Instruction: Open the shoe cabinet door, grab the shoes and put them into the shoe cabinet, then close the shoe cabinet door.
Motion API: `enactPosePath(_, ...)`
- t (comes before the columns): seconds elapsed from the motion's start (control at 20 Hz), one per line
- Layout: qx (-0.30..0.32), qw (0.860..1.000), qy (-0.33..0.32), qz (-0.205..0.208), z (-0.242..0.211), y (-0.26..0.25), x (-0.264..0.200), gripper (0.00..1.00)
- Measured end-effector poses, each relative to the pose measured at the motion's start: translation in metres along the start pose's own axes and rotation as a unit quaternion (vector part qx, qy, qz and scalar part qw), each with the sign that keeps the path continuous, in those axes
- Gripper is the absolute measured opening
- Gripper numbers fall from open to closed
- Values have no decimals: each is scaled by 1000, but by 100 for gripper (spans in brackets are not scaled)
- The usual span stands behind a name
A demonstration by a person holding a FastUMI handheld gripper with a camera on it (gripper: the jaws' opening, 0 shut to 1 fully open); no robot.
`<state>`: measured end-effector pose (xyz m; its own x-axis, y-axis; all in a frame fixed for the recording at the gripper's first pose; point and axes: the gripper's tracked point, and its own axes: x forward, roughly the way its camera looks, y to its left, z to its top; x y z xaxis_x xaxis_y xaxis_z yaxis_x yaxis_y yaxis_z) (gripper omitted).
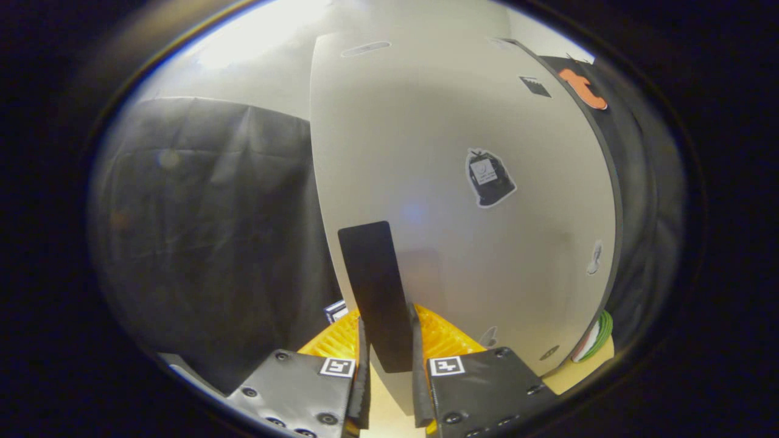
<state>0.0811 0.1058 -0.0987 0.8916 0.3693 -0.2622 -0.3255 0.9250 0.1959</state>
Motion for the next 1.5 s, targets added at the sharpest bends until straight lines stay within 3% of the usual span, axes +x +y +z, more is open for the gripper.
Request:
enactPosePath(0.6, 11, 998, -11, -57, -5, 0, 35, 30)
enactPosePath(1.5, -3, 995, -21, -98, -4, 8, 30, 30)
